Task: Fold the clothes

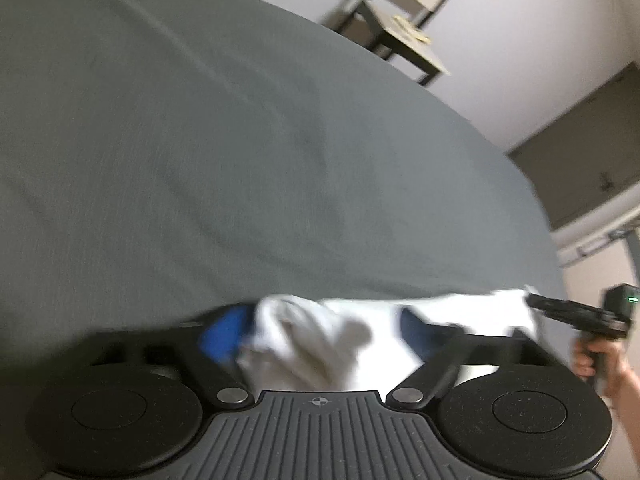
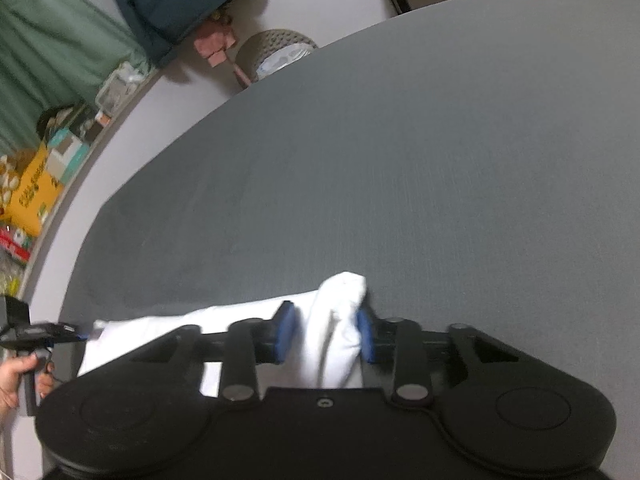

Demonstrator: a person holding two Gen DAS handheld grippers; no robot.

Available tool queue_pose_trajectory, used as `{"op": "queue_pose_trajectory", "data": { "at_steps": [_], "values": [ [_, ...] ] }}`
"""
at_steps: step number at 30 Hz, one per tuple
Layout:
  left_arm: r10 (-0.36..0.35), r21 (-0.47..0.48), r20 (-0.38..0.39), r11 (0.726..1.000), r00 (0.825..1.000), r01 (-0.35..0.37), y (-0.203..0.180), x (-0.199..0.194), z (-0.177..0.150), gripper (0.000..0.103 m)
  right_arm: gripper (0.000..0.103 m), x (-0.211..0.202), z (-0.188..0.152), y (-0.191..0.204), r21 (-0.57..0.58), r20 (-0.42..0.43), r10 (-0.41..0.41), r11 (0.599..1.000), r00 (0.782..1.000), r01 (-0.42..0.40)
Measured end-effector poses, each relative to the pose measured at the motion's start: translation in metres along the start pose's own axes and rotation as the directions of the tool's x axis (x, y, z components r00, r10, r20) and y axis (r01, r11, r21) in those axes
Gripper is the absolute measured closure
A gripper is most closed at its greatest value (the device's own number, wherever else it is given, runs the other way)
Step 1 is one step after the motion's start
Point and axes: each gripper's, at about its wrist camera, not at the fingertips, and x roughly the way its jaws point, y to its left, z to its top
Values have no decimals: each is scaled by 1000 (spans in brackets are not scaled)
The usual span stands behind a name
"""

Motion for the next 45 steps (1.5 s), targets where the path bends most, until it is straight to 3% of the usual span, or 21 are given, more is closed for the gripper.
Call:
{"op": "queue_pose_trajectory", "data": {
  "at_steps": [5, 7, 11, 13, 15, 16, 20, 26, 30, 35, 43, 45],
  "values": [
    [-5, 45, 10, 999, 1000, 5, 5, -9, -9, 62, 77, -2, -4, -5, 50, -3, 19, 999, 1000, -19],
    [-6, 35, 28, 999, 1000, 5, 7, -11, -10, 62, 69, 0, -4, -6, 71, -18, 32, 997, 999, -30],
    [8, 42, 49, 999, 999, -10, 8, -12, -9, 62, 68, 6, -1, 2, 33, -19, 14, 999, 1000, -14],
    [21, 52, 63, 998, 998, -25, 7, -14, -10, 64, 77, 7, -1, 5, 23, -12, 2, 1000, 1000, -2],
    [53, 63, 80, 996, 995, -58, 6, -17, -12, 78, 86, 3, -2, 8, 0, 2, -1, 1000, 1000, 1],
    [57, 62, 86, 996, 995, -62, 7, -20, -15, 84, 88, -2, -3, 11, -18, 12, 2, 1000, 1000, -2],
    [50, 85, 151, 994, 987, -63, 4, -33, -25, 89, 90, -23, -7, 20, -92, 51, 17, 996, 999, -12],
    [-73, 131, 255, 991, 964, 40, -4, -73, -38, 89, 90, -54, -13, 34, -202, 108, 45, 979, 993, -23],
    [-154, 190, 306, 977, 940, 99, -20, -108, -54, 89, 91, -87, -45, 37, -288, 73, 79, 956, 994, -54],
    [-239, 292, 319, 945, 917, 145, -30, -158, -95, 89, 91, -128, -84, 40, -392, 26, 116, 915, 993, -97],
    [-290, 540, 157, 826, 944, 164, -55, -194, -165, 89, 92, -194, -147, 45, -542, -57, 164, 823, 985, -168],
    [-285, 593, 95, 786, 954, 176, -57, -195, -181, 90, 92, -191, -157, 46, -590, -72, 123, 795, 990, -142]
  ]
}}
